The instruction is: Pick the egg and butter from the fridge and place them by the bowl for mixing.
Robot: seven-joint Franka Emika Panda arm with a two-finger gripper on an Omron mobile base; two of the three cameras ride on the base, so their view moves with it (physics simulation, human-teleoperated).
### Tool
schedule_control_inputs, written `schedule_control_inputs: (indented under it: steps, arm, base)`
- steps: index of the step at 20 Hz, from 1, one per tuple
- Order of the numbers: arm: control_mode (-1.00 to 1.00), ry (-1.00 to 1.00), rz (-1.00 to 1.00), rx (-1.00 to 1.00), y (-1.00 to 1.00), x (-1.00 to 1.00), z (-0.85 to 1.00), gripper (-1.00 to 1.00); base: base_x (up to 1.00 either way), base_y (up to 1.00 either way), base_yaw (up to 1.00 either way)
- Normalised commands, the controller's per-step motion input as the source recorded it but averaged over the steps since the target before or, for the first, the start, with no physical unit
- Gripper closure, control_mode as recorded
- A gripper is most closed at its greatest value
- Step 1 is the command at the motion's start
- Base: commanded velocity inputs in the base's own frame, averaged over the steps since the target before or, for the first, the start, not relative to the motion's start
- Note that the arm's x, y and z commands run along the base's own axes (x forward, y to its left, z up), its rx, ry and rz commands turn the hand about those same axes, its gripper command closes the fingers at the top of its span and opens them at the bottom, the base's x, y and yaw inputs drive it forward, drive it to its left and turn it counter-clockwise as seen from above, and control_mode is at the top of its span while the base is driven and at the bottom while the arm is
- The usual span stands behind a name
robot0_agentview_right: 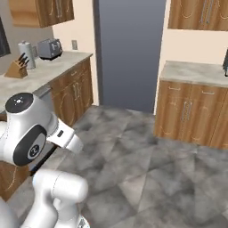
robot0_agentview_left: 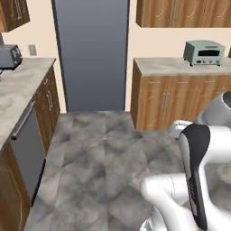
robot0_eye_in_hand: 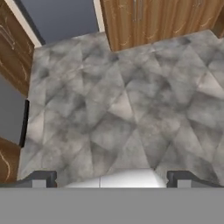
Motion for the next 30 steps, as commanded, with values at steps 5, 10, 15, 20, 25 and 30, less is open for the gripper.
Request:
schedule_control_inputs:
  steps: [5, 10, 15, 20, 25, 30]
  arm:
    - [1.00, 0.00, 0.00, 0.00, 0.00, 0.00, 0.00, -1.00]
    - [1.00, 0.00, 0.00, 0.00, 0.00, 0.00, 0.00, -1.00]
    - [1.00, 0.00, 0.00, 0.00, 0.00, 0.00, 0.00, -1.00]
    - [1.00, 0.00, 0.00, 0.00, 0.00, 0.00, 0.00, -1.00]
    - [1.00, 0.00, 0.00, 0.00, 0.00, 0.00, 0.00, -1.00]
    - [1.00, 0.00, 0.00, 0.00, 0.00, 0.00, 0.00, -1.00]
  base:
    - [0.73, -0.44, -0.57]
    - [0.17, -0.51, -0.88]
    - [0.54, -0.29, -0.86]
    - [0.96, 0.19, -0.76]
    - [1.00, 0.71, -0.64]
    - [1.00, 0.05, -0.38]
